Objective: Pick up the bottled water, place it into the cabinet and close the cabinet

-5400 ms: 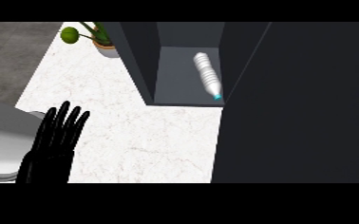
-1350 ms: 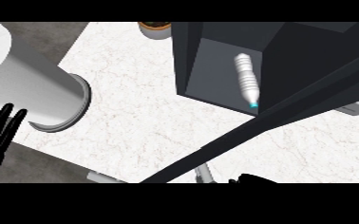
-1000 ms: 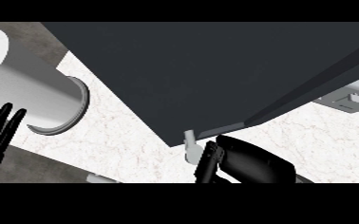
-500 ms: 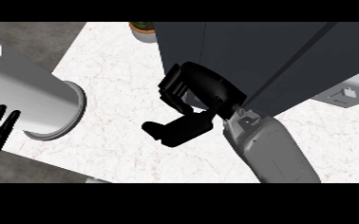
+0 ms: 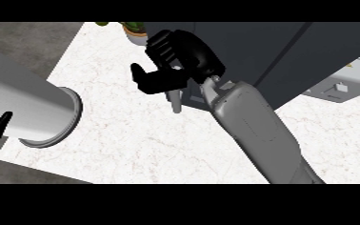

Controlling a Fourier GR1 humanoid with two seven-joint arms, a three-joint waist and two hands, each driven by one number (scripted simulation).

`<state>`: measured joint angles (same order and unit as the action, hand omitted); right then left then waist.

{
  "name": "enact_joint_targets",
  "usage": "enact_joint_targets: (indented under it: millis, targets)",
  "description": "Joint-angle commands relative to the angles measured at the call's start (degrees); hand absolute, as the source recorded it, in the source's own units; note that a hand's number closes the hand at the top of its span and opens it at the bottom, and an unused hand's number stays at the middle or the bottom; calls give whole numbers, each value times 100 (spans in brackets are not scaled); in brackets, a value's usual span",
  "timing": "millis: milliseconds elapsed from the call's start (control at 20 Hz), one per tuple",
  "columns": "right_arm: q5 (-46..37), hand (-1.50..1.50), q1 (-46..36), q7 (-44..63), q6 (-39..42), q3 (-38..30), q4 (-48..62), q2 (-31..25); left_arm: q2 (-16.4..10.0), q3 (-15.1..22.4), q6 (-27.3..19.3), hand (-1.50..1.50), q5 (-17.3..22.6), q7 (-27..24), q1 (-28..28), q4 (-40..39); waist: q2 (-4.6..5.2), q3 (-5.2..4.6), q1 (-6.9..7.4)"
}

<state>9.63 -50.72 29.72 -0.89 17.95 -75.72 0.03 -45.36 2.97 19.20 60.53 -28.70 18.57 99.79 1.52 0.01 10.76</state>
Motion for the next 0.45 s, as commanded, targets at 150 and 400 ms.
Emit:
enact_joint_targets:
  millis: [150,400]
  targets:
    - [283,-150,-761,-653,-1058,-700,1109,-3,110,5,37,-150,-58,-85,62,12,94,-15,-51]
    - [517,-150,-1123,-620,-1349,-559,1301,-3,69,-81,171,-150,14,-74,122,-108,87,-27,-33]
